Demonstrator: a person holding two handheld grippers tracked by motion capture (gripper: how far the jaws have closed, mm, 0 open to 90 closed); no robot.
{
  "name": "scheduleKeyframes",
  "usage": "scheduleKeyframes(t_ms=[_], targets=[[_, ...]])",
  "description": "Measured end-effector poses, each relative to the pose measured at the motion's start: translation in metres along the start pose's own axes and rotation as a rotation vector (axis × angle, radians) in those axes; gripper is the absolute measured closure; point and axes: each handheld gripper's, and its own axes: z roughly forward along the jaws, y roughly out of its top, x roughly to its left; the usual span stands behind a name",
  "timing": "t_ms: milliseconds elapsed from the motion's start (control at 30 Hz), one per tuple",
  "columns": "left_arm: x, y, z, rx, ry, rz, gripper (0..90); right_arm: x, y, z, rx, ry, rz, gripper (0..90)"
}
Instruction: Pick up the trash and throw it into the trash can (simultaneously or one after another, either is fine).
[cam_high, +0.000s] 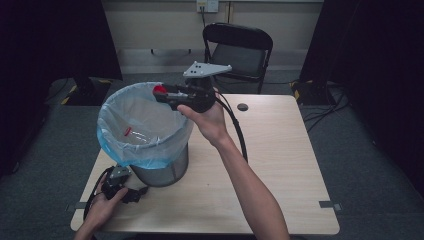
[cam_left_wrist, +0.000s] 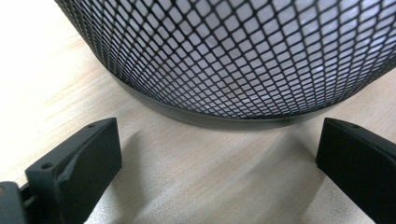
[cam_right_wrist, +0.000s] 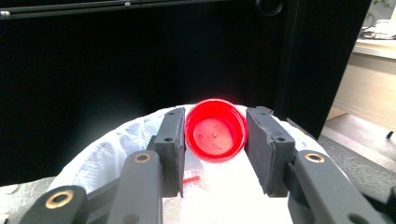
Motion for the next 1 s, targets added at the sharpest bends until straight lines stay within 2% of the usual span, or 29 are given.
scheduleKeyframes(t_ms=[100, 133, 167, 233, 367, 467, 600, 733, 1000], targets=[[0.000, 0.000, 0.000, 0.000, 0.000, 0.000, 0.0, 0.001, 0.002, 0.008, 0.016, 0.042, -0.002, 59.8], [0.000, 0.000, 0.000, 0.000, 0.000, 0.000, 0.0, 0.001, 0.002, 0.008, 0.016, 0.042, -0.002, 59.8], [0.000, 0.000, 0.000, -0.001, -0.004, -0.005, 0.0, 0.002, 0.003, 0.014, 0.040, 0.054, -0.002, 59.7], [0.000, 0.000, 0.000, 0.000, 0.000, 0.000, 0.0, 0.002, 0.003, 0.017, 0.048, 0.077, 0.006, 59.6], [0.000, 0.000, 0.000, 0.000, 0.000, 0.000, 0.0, 0.004, 0.002, 0.021, 0.072, 0.085, -0.006, 57.8], [0.000, 0.000, 0.000, 0.000, 0.000, 0.000, 0.0, 0.004, 0.002, 0.023, 0.069, 0.086, -0.011, 55.4], [0.000, 0.000, 0.000, 0.000, 0.000, 0.000, 0.0, 0.003, 0.001, 0.024, 0.074, 0.070, -0.007, 45.1], [0.000, 0.000, 0.000, 0.000, 0.000, 0.000, 0.0, 0.000, 0.000, 0.020, 0.068, 0.027, 0.012, 33.0], [0.000, 0.000, 0.000, 0.000, 0.000, 0.000, 0.0, -0.006, -0.002, 0.006, 0.058, -0.017, 0.022, 24.9]])
